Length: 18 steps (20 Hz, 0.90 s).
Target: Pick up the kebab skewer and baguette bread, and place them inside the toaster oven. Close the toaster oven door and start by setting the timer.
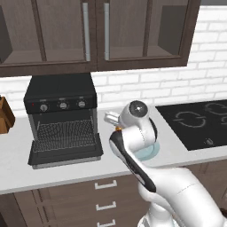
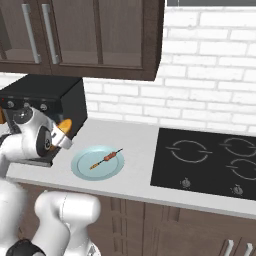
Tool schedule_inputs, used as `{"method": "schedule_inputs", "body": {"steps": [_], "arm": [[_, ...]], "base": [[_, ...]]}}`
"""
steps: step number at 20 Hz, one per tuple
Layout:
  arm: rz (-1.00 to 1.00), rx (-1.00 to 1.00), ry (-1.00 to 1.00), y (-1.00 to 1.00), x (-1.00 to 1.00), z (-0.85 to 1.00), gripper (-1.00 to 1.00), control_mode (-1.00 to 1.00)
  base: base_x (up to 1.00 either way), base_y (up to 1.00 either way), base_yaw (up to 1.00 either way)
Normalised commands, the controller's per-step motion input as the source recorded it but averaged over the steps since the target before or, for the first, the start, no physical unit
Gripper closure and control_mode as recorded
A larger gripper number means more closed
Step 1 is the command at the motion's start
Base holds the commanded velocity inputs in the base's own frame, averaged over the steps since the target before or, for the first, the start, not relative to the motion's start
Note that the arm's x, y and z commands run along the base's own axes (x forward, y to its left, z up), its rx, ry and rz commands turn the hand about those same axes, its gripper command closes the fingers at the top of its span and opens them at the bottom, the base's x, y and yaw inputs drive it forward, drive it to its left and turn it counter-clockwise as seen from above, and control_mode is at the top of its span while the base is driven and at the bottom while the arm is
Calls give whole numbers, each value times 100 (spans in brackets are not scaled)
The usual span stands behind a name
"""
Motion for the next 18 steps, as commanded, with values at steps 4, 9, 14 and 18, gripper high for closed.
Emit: {"method": "schedule_inputs", "body": {"steps": [4,9,14,18], "arm": [[-42,30,-19,38,-49,56,100,-100],[-38,41,-9,44,-47,74,100,-100],[-35,45,-2,55,-51,51,100,-100],[-24,33,1,66,-29,27,100,-100]], "base": [[0,0,0],[0,0,0],[0,0,0],[0,0,0]]}}
